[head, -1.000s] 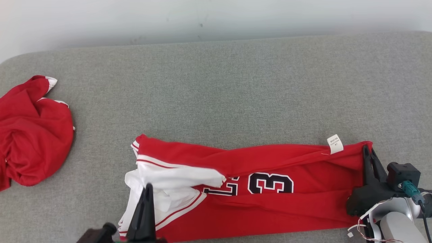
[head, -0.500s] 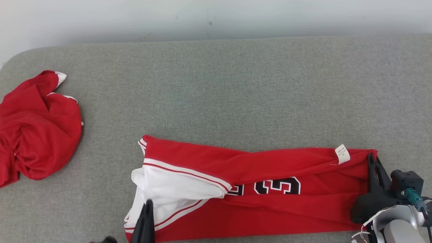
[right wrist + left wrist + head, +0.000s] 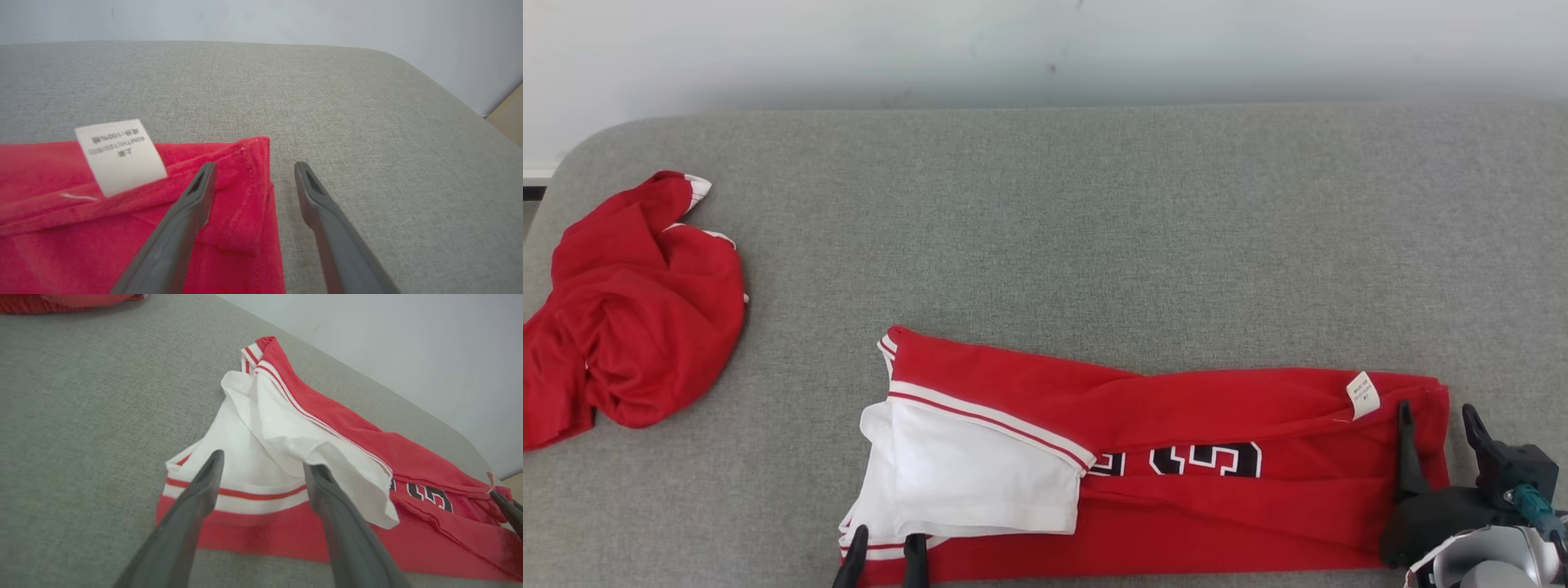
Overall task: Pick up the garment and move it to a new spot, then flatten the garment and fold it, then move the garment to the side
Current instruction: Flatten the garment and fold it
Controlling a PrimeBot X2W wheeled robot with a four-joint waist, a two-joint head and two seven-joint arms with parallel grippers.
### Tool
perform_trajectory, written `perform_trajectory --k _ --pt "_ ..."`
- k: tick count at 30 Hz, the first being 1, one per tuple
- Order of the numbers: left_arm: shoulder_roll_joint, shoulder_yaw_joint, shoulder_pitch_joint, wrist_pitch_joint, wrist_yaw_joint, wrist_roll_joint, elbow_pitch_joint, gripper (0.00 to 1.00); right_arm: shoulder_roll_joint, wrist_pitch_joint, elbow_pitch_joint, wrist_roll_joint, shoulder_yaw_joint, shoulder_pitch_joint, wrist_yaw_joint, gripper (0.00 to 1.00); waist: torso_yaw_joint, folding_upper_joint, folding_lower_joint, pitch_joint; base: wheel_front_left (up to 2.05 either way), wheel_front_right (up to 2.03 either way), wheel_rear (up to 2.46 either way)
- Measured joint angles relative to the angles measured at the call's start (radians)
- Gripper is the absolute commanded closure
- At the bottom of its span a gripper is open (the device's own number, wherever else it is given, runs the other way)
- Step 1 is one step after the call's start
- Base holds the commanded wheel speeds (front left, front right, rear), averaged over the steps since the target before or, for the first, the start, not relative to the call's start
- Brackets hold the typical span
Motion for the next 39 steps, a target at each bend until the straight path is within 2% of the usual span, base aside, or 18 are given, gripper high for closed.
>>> perform_trajectory --k 6,13,16,21,27,33,39 --pt "-0.001 0.054 0.026 0.000 0.000 0.009 0.012 0.00 0.020 -0.002 -0.024 0.003 -0.029 0.039 0.000 0.00 0.001 0.0001 0.0000 -0.022 0.00 0.00 0.00" --pt "0.000 0.248 0.045 0.002 0.000 0.058 -0.034 0.00 0.052 -0.003 -0.083 0.005 -0.085 0.106 0.000 0.00 -0.001 0.0001 0.0000 -0.056 0.00 0.00 0.00" --pt "0.000 0.284 0.044 0.002 0.000 0.080 -0.079 0.00 0.066 -0.004 -0.129 0.004 -0.100 0.139 0.000 0.00 -0.003 0.0001 -0.0001 -0.074 0.00 0.00 0.00" --pt "0.000 0.263 0.027 0.002 0.000 0.134 -0.151 0.00 0.081 -0.004 -0.217 -0.002 -0.078 0.155 0.000 0.00 -0.014 0.0000 -0.0001 -0.104 0.00 0.00 0.00" --pt "0.015 0.184 -0.041 0.002 -0.005 0.217 -0.128 0.00 0.094 -0.007 -0.281 -0.003 -0.059 0.156 0.001 0.00 -0.029 0.0000 0.0000 -0.145 0.00 0.00 0.00" --pt "0.077 0.134 -0.068 0.004 -0.056 0.261 -0.065 0.00 0.101 -0.010 -0.298 0.013 -0.037 0.165 0.010 0.00 -0.040 0.0000 0.0000 -0.193 0.00 0.00 0.00" --pt "0.095 0.126 -0.073 0.061 -0.091 0.245 -0.003 0.00 0.107 -0.011 -0.307 0.040 -0.008 0.178 0.028 0.00 -0.045 0.0000 0.0000 -0.227 0.00 0.00 0.00"
